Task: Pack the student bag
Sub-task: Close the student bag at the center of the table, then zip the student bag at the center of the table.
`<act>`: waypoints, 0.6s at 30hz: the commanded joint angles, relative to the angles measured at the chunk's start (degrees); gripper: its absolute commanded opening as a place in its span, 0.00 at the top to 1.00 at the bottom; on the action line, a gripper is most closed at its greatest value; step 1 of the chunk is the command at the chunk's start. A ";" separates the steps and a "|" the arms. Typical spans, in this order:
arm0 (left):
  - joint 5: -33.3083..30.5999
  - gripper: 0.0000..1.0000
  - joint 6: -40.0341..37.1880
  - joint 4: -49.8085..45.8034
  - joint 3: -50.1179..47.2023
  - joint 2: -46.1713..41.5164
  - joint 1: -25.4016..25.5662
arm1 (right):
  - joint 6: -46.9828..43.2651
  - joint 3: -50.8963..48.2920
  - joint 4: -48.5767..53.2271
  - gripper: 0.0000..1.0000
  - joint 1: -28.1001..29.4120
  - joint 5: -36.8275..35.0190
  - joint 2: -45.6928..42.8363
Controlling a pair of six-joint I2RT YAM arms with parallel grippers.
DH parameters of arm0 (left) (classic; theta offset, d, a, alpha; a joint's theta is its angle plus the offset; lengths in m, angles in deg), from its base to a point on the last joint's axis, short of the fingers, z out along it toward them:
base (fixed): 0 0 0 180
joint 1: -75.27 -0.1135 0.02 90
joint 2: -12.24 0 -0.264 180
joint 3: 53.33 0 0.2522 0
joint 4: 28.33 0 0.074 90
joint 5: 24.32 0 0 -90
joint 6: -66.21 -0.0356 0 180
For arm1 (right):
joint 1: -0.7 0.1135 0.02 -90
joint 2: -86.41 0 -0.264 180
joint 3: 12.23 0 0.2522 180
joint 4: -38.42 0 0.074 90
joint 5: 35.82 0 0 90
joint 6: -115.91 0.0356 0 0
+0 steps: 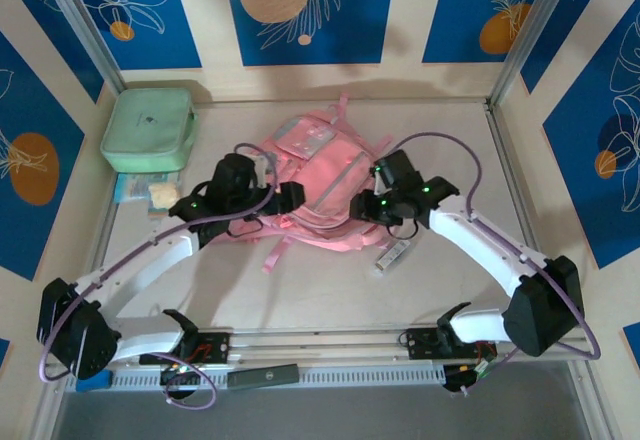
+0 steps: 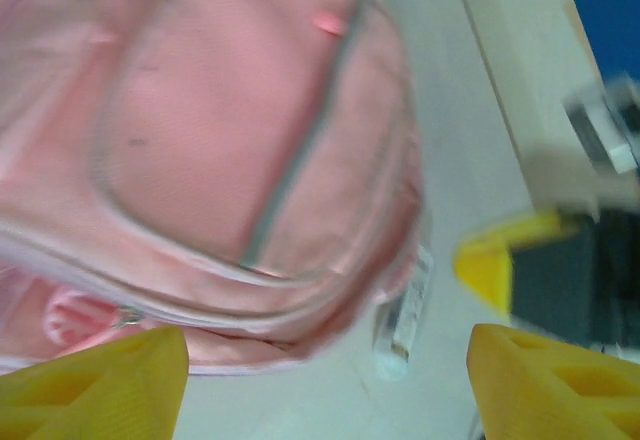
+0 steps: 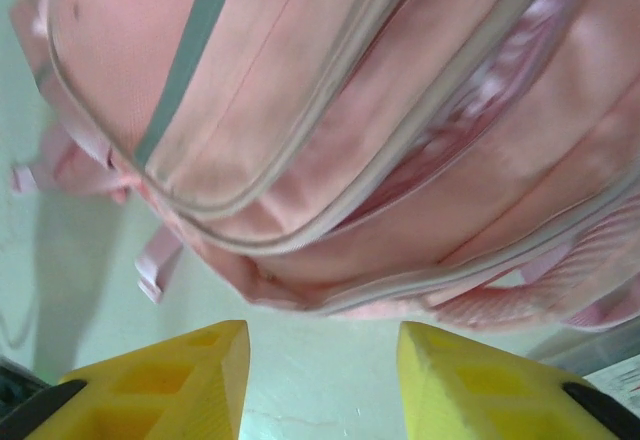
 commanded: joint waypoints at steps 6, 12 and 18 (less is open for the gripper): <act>0.16 0.35 15.76 13.20 -8.50 7.33 -8.81 | 6.94 7.60 6.36 0.53 10.88 -12.19 7.53; -1.73 0.42 20.14 19.95 -10.67 13.91 -10.76 | 8.76 7.79 5.36 0.53 12.09 -10.92 8.92; 2.77 0.55 24.71 29.65 -9.79 21.81 -11.50 | 8.83 7.02 4.96 0.53 12.08 -10.54 8.87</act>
